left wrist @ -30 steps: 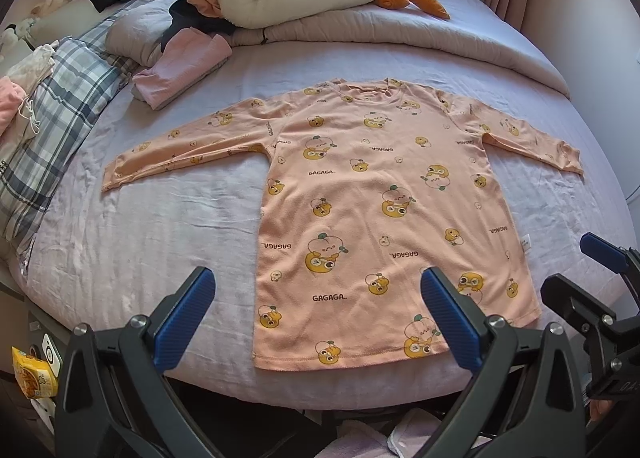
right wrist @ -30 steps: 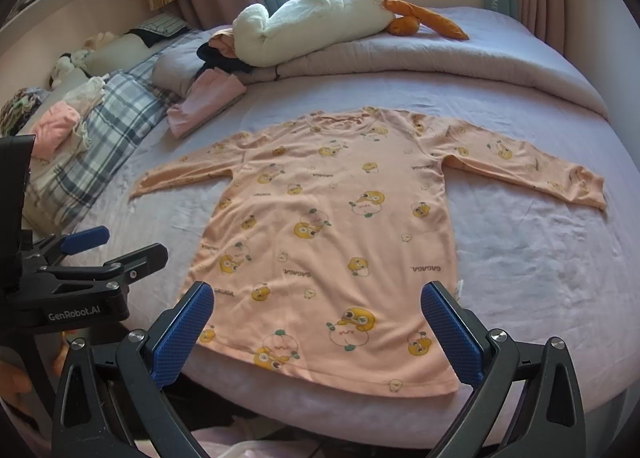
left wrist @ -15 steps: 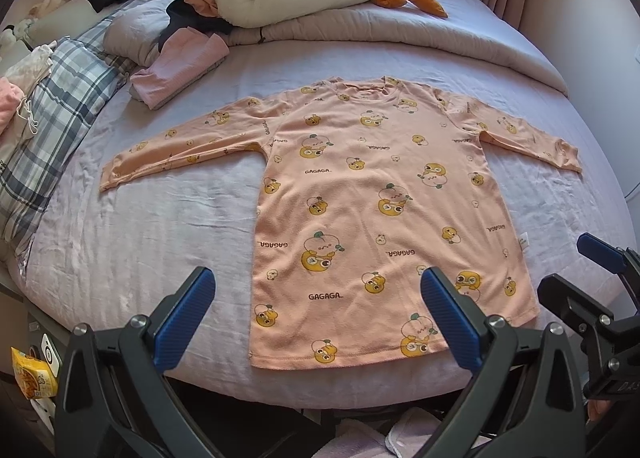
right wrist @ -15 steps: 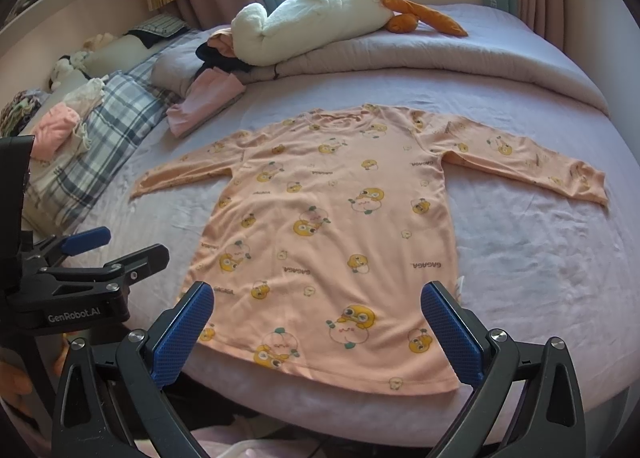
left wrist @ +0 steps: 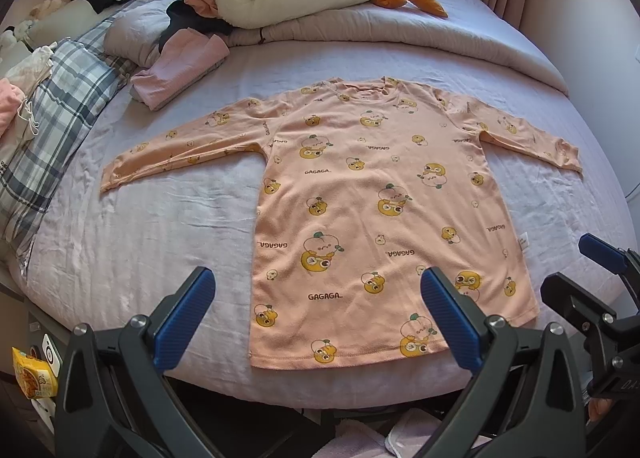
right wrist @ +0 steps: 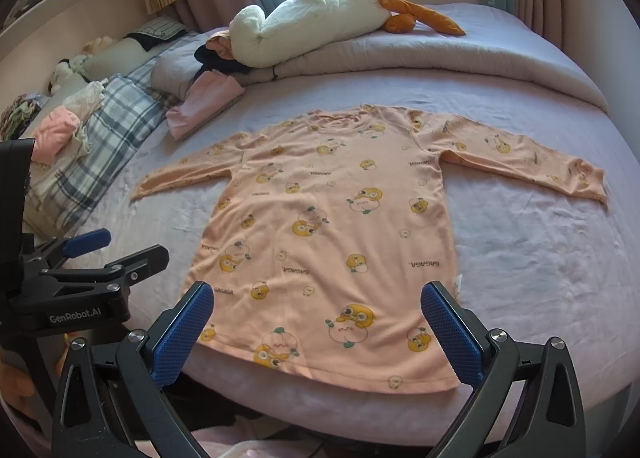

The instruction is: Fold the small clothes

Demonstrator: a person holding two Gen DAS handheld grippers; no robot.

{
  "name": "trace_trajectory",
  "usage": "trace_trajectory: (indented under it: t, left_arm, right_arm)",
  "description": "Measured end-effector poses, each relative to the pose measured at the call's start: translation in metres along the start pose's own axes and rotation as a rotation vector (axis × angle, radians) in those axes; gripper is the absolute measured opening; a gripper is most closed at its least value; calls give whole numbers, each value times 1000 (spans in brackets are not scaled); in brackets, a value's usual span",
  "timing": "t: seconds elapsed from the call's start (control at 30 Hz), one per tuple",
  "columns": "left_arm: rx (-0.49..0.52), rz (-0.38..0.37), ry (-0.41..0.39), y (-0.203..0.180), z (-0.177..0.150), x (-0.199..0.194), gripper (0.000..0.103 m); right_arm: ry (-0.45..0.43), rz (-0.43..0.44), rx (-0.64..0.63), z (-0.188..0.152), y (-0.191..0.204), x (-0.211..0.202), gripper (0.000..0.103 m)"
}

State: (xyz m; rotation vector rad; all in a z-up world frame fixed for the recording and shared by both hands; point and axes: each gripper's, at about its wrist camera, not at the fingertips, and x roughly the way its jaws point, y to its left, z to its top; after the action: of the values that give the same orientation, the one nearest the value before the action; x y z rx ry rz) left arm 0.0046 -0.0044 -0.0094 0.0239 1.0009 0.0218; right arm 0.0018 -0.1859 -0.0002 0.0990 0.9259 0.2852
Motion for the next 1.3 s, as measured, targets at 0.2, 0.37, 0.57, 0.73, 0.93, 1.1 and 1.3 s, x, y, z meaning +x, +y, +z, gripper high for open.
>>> trace_trajectory:
  t: [0.2, 0.37, 0.57, 0.73, 0.93, 1.1, 1.3]
  left_arm:
    - [-4, -3, 0, 1, 1, 1, 103]
    - [-93, -111, 10, 12, 5, 13, 103]
    - [-348, -358, 33, 39, 5, 46, 103]
    - [-404, -424, 12, 39, 9, 60, 103]
    - [-363, -487, -70, 30, 24, 64, 103]
    - [-325, -514, -28, 15, 36, 83, 103]
    - [-331, -517, 39, 4, 47, 107, 103]
  right_arm:
    - [-6, 7, 11, 2, -6, -1, 102]
    - [-49, 168, 97, 5, -30, 0, 102]
    - [-105, 301, 384, 1, -103, 7, 102]
    - [-238, 210, 627, -14, -185, 11, 102]
    - [-274, 186, 815, -23, -268, 29, 102]
    - [-346, 103, 888, -14, -316, 41, 102]
    - [-376, 71, 969, 4, -365, 66, 102]
